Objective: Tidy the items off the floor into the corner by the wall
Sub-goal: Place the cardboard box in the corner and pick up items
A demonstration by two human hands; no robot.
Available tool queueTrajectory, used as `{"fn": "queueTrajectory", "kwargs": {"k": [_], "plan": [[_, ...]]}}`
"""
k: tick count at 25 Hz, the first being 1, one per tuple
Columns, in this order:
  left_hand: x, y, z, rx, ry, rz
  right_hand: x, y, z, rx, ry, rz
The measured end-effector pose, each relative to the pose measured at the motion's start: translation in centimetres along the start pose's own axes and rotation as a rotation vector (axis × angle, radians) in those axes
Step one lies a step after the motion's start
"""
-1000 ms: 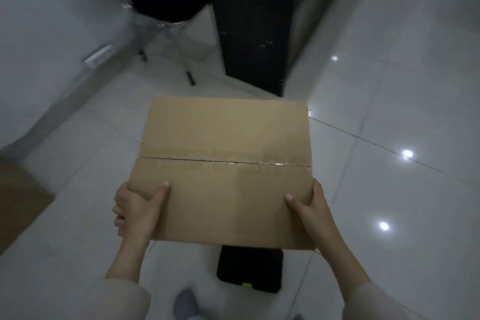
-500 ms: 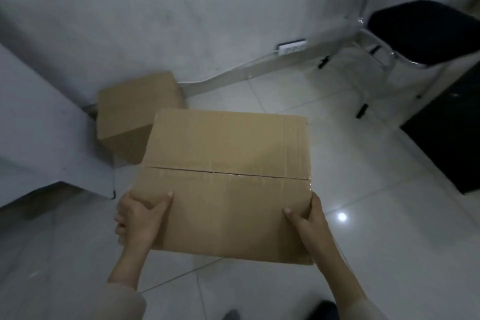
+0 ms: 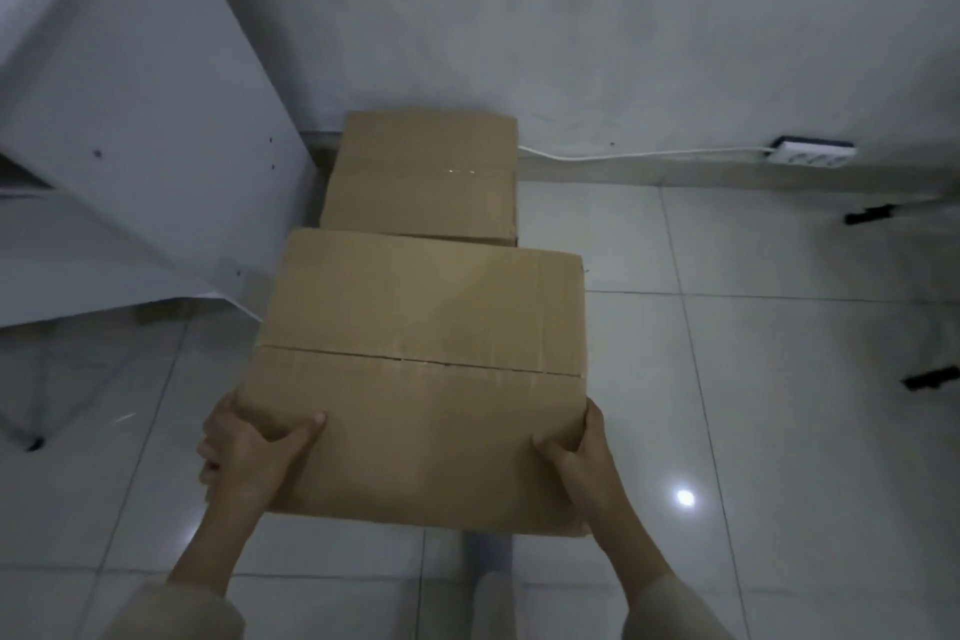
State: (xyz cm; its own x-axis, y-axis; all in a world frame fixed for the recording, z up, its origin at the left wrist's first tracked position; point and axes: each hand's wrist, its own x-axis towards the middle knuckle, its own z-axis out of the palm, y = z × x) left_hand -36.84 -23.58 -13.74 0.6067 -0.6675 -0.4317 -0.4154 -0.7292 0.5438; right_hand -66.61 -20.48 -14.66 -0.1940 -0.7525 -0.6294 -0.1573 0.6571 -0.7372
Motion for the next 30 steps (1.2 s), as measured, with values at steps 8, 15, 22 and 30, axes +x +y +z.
{"fn": "queueTrajectory", "kwargs": {"k": [8, 15, 22, 30], "plan": [[12.1, -2.4, 6.4, 0.020, -0.089, -0.101, 13.3, 1.2, 4.8, -0.135, -0.136, 0.137], [15.7, -4.8, 10.6, 0.108, -0.249, -0.225, 17.6, 4.5, 5.8, -0.286, -0.183, 0.239], [11.9, 2.1, 8.2, 0.133, -0.377, 0.012, 15.1, -3.7, 6.4, -0.214, -0.091, 0.145], [2.8, 20.4, -0.6, 0.021, -0.589, 0.549, 6.2, -21.1, 3.5, -0.063, -0.086, -0.130]]}}
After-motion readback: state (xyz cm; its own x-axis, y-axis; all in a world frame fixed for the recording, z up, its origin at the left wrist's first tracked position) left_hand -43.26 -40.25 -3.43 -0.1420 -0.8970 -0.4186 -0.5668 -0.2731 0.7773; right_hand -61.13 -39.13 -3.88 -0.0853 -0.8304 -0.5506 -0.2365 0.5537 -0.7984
